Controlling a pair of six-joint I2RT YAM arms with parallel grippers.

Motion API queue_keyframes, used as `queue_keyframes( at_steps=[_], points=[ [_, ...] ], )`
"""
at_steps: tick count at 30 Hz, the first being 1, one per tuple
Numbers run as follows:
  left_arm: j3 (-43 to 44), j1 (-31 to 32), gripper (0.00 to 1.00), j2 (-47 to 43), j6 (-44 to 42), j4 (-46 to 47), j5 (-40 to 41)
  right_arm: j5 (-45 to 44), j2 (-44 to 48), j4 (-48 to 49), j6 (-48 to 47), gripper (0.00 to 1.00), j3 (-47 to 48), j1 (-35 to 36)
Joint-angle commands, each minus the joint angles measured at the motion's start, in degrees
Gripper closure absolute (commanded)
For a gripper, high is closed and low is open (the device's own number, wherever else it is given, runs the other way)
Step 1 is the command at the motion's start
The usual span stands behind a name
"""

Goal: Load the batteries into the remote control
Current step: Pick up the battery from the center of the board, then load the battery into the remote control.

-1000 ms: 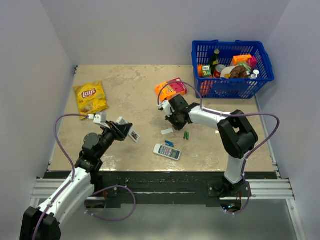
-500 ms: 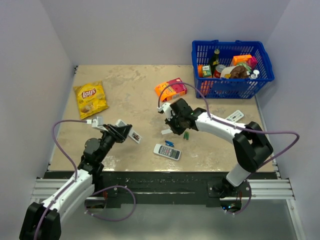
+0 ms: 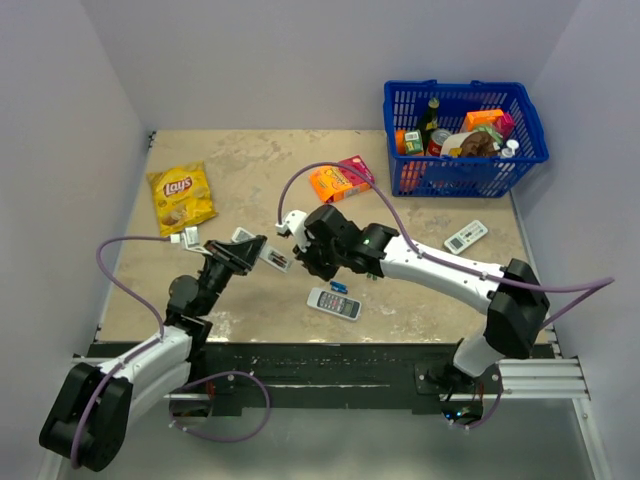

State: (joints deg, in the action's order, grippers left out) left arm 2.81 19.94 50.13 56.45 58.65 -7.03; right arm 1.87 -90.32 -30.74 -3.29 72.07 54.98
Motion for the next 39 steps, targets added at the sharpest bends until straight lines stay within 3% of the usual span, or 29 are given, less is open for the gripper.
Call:
queue_keyframes(
  at_steps=[1, 11, 22, 39],
  points=[
    [-5.8, -0.1, 1.0, 0.5, -0.3, 8.4, 0.0, -4.5, 1.8, -2.7, 4.5, 1.0, 5.0, 2.1],
    [-5.5, -0.1, 1.0, 0.6, -2.6, 7.5, -0.8, -5.5, -0.3, -2.5, 8.2, 1.0, 10.1, 4.6],
    [-6.7, -0.1, 1.0, 2.4, -0.6, 11.5, -2.5, -6.0, -6.0, -4.3, 8.5, 1.0, 14.9, 6.2],
    [-6.4, 0.0, 1.0, 5.9, 3.5, 16.0, -7.1, -8.5, -7.3, -5.0, 8.3, 1.0, 17.5, 6.3]
  ],
)
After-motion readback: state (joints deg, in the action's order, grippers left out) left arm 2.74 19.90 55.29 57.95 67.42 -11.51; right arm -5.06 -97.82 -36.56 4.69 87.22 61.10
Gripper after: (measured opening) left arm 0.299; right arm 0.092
